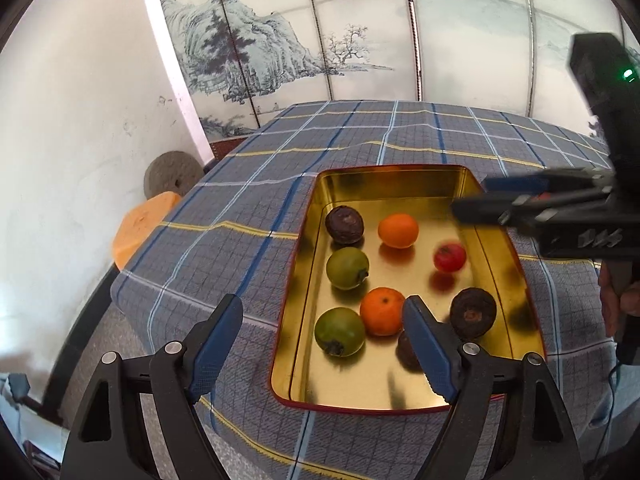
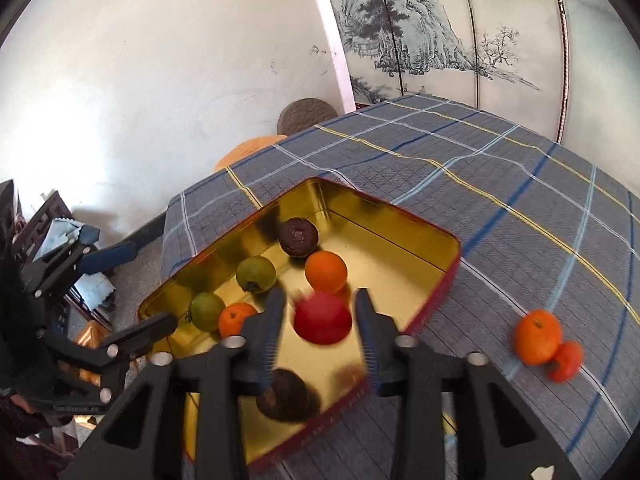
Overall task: Organize fruits
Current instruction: 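Lower the red tomato into the tin and open the right gripper, then grasp the second red tomato with the right gripper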
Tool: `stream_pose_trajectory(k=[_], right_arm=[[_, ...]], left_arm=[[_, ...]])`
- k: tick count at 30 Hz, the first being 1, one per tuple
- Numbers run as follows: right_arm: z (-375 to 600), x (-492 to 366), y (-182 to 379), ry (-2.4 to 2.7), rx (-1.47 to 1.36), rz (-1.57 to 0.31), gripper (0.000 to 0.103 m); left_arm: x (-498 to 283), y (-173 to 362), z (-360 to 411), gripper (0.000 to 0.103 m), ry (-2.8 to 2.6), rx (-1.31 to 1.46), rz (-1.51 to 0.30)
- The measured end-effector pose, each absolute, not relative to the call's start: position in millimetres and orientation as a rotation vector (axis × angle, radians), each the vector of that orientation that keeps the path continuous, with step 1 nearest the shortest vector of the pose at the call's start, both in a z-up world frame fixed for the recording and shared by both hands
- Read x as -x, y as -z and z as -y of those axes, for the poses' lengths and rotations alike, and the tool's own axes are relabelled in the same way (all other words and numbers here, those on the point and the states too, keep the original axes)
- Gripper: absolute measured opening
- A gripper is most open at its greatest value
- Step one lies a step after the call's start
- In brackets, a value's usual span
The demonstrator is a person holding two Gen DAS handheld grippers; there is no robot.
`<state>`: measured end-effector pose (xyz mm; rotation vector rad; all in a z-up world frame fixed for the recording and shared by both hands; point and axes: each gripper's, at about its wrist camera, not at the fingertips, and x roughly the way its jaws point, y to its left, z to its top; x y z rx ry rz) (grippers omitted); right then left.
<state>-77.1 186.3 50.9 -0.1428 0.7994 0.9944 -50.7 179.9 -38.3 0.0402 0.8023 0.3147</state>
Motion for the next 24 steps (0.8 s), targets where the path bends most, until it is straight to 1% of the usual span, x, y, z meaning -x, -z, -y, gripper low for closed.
stream_pose_trajectory(k=[1,2,6,8,11,14,16,18,24], right_arm=[[-179,77,-56,-0.973,0.108,-0.764,0.069],[-170,76,-60,-0.955,0.085,-0.739,0.071],[-111,69,-64,-0.816,0.031,-0.714,0.071],[-78,64,-59,-0.744,0.052,-0.727,0.071],[-43,55,-44,-0.682,0.111,-0.789,0.066],[-34,42,-33,-0.67,0.174,-0.805,0.065],[-40,31,-26,-0.686,0.209,-0.813,0.064],[-46,26,-21,-0.706,0.252,-0.81,0.059],[-75,5,-6,-0.76,0.434,-0.795,0.055]], left_arm=[[51,39,-181,0.082,-0.314,-0.035,-0.806],[51,39,-183,0.082,-0.312,-0.025,-0.809],[52,35,-185,0.082,-0.298,-0.013,-0.797],[53,33,-183,0.082,-0.278,-0.01,-0.785],[50,32,-174,0.082,-0.237,-0.002,-0.787],[47,30,-163,0.082,-0.199,-0.007,-0.792],[47,28,-155,0.082,-0.185,-0.02,-0.791],[46,24,-151,0.082,-0.165,-0.03,-0.792],[37,13,-136,0.082,-0.13,-0.077,-0.797]])
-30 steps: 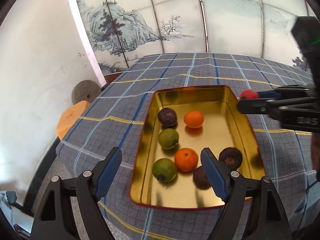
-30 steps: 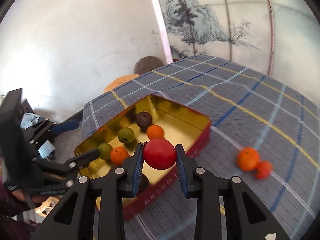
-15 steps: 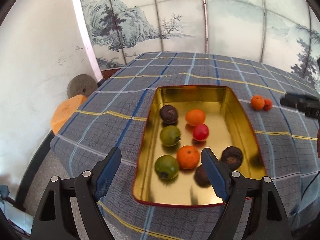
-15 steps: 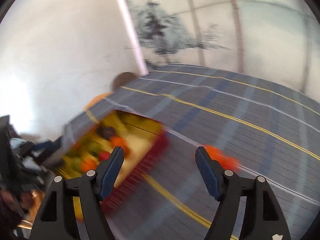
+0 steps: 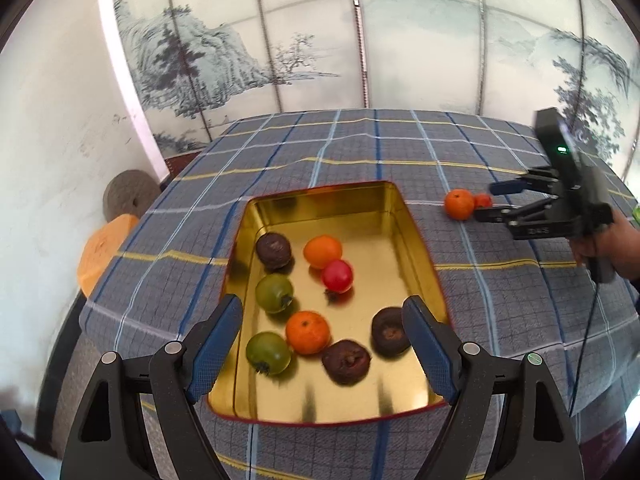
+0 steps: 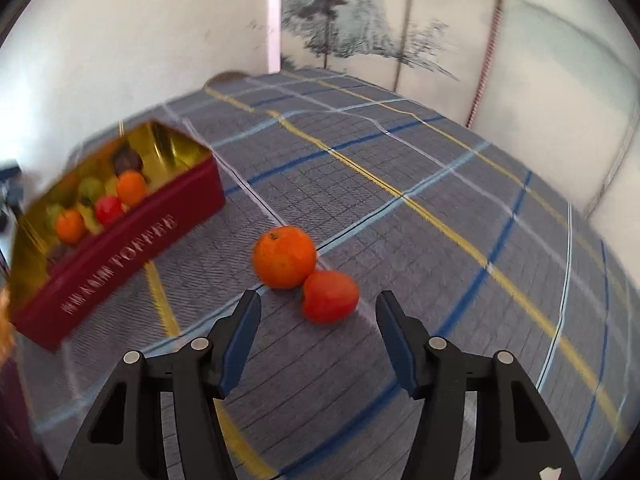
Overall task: Organize fruits
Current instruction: 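Grasp the second red tomato with the right gripper, then grasp the last orange on the cloth with the left gripper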
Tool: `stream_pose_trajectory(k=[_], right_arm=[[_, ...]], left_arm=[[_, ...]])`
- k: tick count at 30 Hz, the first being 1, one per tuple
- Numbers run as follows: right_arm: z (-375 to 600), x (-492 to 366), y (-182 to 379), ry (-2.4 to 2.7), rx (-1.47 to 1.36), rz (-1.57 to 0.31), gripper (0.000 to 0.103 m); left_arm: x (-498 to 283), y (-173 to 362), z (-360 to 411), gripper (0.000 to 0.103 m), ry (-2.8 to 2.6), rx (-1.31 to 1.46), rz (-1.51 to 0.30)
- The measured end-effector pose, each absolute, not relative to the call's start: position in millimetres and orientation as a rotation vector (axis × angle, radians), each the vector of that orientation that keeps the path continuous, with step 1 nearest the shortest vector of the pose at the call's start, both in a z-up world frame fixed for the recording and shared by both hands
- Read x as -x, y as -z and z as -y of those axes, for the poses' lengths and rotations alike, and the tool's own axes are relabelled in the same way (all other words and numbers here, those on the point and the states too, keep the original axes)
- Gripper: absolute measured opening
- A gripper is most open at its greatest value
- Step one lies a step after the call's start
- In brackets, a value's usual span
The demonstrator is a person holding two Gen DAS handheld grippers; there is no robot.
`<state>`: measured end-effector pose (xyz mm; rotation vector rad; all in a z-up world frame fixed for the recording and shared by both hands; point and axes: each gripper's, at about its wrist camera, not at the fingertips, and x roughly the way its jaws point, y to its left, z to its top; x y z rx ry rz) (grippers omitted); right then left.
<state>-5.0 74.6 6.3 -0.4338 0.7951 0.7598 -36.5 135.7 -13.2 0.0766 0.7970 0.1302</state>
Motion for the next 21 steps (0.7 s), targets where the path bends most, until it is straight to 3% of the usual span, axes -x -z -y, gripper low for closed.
stream_pose_trajectory(k=[2,3,4,12,21], right_arm=[[-78,-5,-1,-0.78,0.438,-0.816,0.046],[-78,-11,3,-0.792,0.428,-0.846,0.034],[-75,-14,4,-0.795,0.414,-0.861,0.033],[23,24,-21,-0.688,0.173,-0.816,0.032],[126,59,-6,-0.487,0.043,-0.838,0.033]], left_arm=[[27,9,-125,0.082,-0.111,-0.099,-0.8],[21,7,-120,0.082,-0.101,-0.107,-0.803],[18,5,-116,0.082,-0.091,-0.109,-0.806],[-51,-13,-65,0.082,0.106,-0.1,-0.821],[-163,49,-2,0.082,0.156,-0.177,-0.993]])
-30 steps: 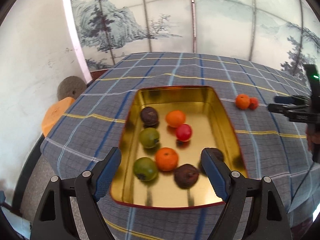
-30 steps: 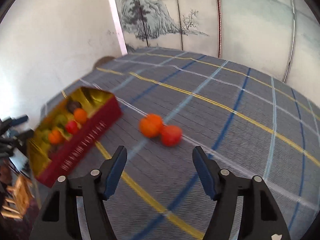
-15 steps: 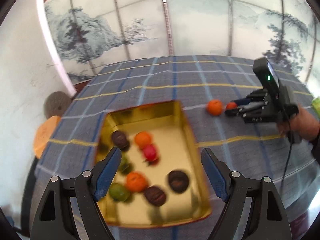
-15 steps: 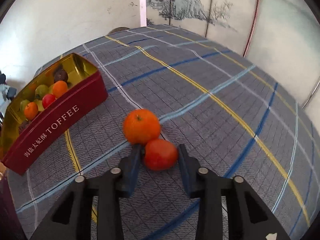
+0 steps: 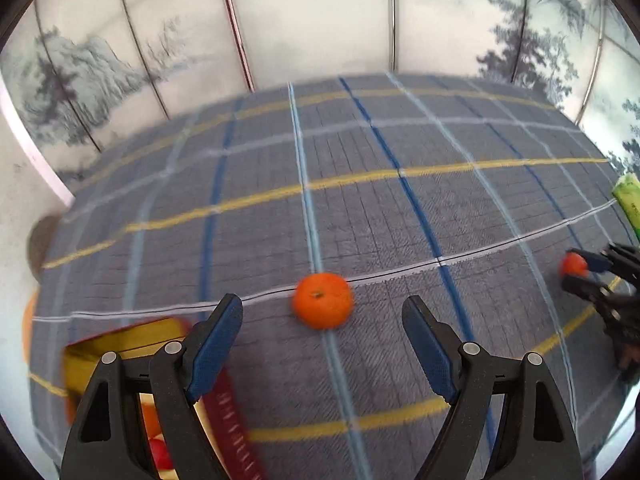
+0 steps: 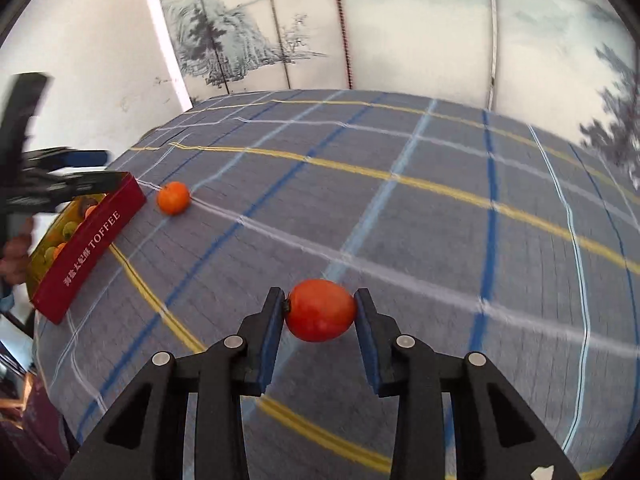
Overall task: Organize fruits
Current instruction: 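Grasp the last orange on the cloth with the left gripper, then carry the orange over the tin with the left gripper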
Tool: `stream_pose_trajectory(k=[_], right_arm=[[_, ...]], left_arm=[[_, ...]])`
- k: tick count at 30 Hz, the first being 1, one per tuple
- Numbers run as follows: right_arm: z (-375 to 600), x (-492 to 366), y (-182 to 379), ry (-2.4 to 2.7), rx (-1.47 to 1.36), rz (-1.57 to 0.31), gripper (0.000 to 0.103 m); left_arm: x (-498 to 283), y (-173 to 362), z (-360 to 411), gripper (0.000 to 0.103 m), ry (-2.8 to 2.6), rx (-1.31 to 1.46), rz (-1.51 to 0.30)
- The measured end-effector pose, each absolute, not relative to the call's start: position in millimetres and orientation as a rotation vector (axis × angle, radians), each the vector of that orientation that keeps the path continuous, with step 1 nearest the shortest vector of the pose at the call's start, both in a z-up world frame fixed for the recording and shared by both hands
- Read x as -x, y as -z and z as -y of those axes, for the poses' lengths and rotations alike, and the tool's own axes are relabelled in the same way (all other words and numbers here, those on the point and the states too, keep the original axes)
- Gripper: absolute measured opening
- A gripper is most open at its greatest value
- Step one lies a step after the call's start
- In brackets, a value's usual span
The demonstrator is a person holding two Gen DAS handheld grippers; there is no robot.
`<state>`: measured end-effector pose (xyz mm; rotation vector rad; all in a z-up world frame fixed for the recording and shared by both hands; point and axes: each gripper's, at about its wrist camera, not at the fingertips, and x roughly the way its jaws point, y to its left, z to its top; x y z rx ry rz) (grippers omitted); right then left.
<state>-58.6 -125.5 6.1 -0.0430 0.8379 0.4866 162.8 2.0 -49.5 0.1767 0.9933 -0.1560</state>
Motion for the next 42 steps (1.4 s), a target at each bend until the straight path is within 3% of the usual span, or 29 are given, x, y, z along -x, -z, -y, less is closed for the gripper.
stream_pose_trajectory(k=[5,8,9,15,28,42], right_arm=[[134,60,-5,-0.519,0.0,-0.824,0.033],[132,61,-5,-0.531,0.019,-0.827,0.033],[130,62,-5,-0.531,0.029,-0.828,0.033],[124,56,3,-0.519,0.056,-0.88,0.033],[117,53,7,-0.496,0.081,-0.901,0.033],[108,56,7,-0.468,0.139,-0.895,0.034]], left_arm=[[-186,84,-9,0.076,0.093,-0.113,-1.088],[-193,93,-7,0.043,0.142,-0.073,-1.129],[-194,94,-5,0.042,0.139,-0.071,-1.122],[-177,86,-1,0.04,0.132,0.017,-1.11],[-52,8,-20,0.04,0.087,0.006,-0.858],[0,13,-69,0.041,-0.074,-0.088,-0.8]])
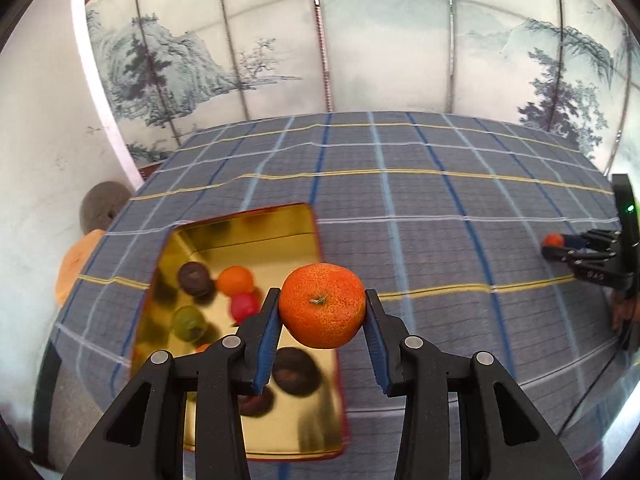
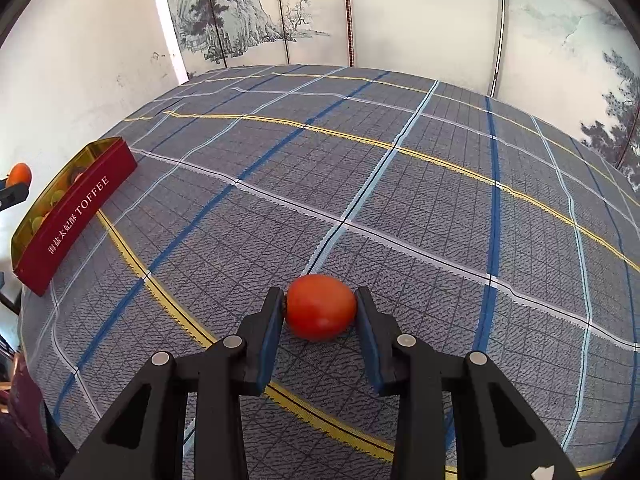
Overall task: Organize fruits
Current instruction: 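Carry the orange over the tin with the left gripper, then lower the orange into the tin and open the left gripper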
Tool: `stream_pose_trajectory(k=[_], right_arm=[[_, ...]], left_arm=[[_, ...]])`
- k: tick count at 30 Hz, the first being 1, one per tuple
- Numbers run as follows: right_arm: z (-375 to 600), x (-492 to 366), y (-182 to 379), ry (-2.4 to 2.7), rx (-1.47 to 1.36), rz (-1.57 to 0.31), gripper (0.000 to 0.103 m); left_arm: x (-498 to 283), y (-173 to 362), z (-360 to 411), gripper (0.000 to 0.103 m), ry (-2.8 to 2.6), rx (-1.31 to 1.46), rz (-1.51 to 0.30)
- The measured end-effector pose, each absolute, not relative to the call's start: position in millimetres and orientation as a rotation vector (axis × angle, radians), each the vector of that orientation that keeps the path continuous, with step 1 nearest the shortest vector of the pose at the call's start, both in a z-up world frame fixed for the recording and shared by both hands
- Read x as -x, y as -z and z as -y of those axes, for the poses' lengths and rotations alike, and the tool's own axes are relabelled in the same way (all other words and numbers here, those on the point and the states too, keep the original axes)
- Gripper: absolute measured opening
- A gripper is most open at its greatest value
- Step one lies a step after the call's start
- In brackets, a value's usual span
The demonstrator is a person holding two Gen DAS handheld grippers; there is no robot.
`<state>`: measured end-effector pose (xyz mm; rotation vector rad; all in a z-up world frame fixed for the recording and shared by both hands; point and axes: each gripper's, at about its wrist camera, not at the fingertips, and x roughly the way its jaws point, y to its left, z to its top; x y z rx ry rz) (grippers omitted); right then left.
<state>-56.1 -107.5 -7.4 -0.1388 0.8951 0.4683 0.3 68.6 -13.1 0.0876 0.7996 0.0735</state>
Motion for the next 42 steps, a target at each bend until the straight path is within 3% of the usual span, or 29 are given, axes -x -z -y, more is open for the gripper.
stream_pose_trajectory(k=[42], right_arm=[[100,60,8,-0.433,0.205,-0.886,0.035]], left_arm=[[-11,47,-123,0.042,-0.165,-0.084,-0.872]])
